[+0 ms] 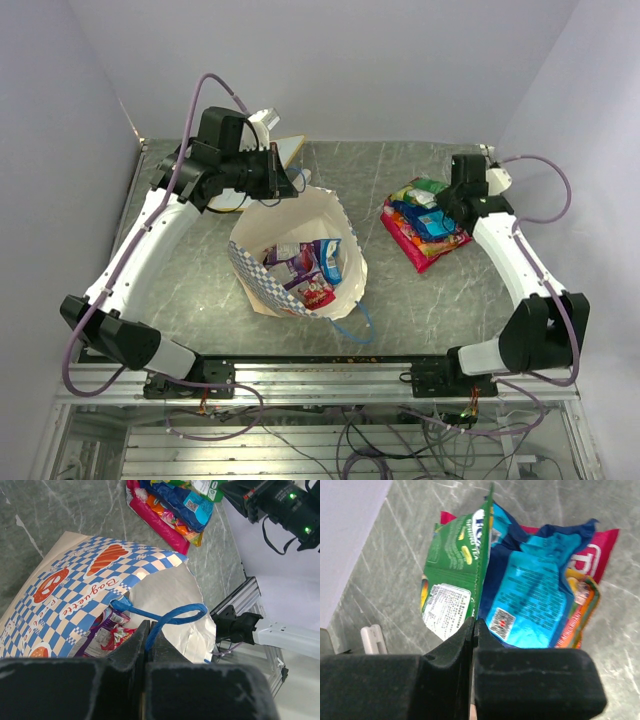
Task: Take the snacks out of the paper bag
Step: Place the snack at the center of the board.
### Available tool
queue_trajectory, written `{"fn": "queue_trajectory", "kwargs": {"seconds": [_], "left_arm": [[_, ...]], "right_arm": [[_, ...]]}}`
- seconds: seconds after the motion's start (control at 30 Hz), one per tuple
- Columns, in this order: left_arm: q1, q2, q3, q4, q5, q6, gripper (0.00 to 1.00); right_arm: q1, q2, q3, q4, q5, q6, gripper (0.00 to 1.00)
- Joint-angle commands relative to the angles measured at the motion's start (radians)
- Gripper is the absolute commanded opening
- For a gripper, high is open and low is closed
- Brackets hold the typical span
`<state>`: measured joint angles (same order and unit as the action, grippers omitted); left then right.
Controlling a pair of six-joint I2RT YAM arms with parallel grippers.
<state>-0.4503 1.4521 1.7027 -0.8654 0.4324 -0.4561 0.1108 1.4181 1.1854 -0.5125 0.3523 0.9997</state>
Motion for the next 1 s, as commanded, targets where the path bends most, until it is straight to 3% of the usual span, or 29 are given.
{"fn": "queue_trajectory", "kwargs": {"seconds": [0.0,0.6,0.9,0.97], "left_arm": [[0.01,0.022,0.014,0.021,0.043,0.012,0.07],[0.01,0.005,0.0,0.038,0.052,-0.029,0.07],[0.01,0.007,-0.01,0.081,0.073,-0.074,0.07],[0.01,0.001,-0.013,0.085,0.069,-0.079,0.07]], "right_arm": [[-0.021,-0.052,-0.075,-0.026,0.072,0.004,0.0],[-0.033,-0.147,-0.377,0.113,0.067,-0.06,0.0],[-0.033,-0.164,-0.382,0.189,0.019,-0.13,0.0],[-0.034,-0.18,-0.38,0.177,0.021,-0.152,0.06]]}}
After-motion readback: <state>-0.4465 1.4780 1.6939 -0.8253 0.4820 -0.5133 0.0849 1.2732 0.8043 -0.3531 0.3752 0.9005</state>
